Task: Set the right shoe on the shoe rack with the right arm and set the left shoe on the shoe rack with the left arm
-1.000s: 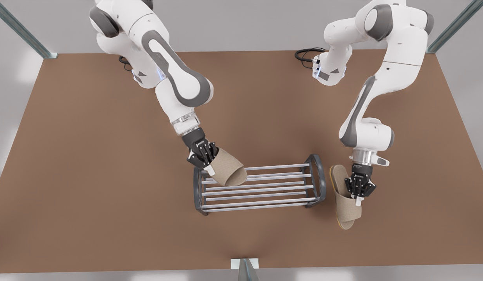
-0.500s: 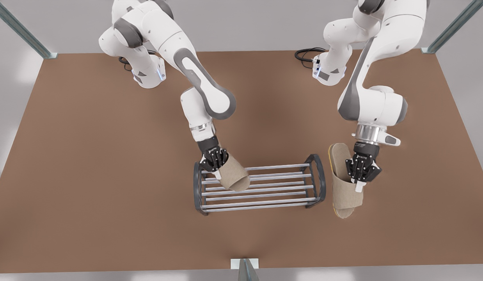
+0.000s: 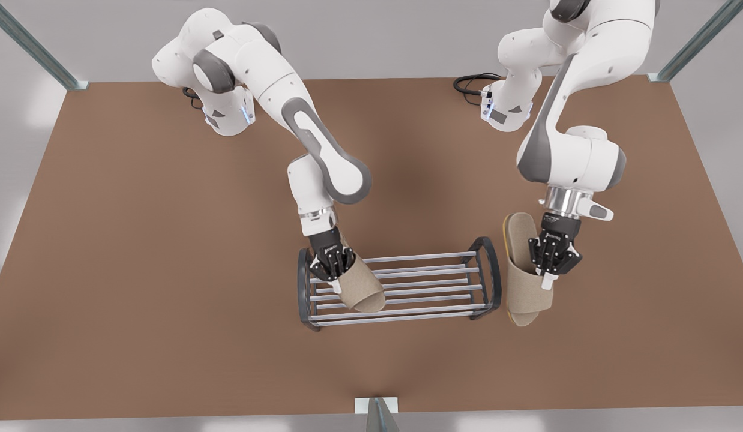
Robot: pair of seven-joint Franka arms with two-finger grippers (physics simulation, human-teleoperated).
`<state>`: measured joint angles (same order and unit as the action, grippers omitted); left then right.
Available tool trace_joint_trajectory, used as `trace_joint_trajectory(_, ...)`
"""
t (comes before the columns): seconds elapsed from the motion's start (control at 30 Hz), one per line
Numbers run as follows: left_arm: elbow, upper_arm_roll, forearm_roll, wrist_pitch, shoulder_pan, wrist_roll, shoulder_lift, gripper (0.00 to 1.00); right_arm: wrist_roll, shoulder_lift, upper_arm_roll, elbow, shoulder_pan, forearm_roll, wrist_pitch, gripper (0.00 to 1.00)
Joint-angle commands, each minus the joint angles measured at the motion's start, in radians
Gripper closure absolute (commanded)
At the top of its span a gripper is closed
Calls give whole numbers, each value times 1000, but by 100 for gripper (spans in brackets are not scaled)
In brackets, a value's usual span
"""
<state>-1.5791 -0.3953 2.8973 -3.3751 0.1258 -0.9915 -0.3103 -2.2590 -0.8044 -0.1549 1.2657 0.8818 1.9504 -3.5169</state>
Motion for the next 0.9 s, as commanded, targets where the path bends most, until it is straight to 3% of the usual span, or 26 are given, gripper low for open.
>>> trace_joint_trajectory(0.0, 4, -1, 122, -15, -3, 14, 0, 79, 96, -4, -6, -2, 0, -4, 0, 79)
trace_joint_trajectory(0.17, 4, -4, 123, -23, -3, 14, 2, 79, 96, -6, -5, -2, 0, -4, 0, 79)
trace_joint_trajectory(0.2, 5, -4, 125, -23, -3, 14, 2, 79, 96, -6, -3, -2, 0, -2, 3, 46)
trace_joint_trajectory(0.23, 5, -4, 125, -23, -3, 14, 2, 79, 98, -6, -3, -2, 0, -2, 6, 6)
trace_joint_trajectory(0.27, 5, -4, 125, -23, -3, 14, 2, 79, 98, -6, -3, -2, 2, -1, 7, 0)
trace_joint_trajectory(0.87, 27, -4, 128, -44, -6, 14, 2, 79, 93, -30, -11, -12, 5, -16, 13, 0)
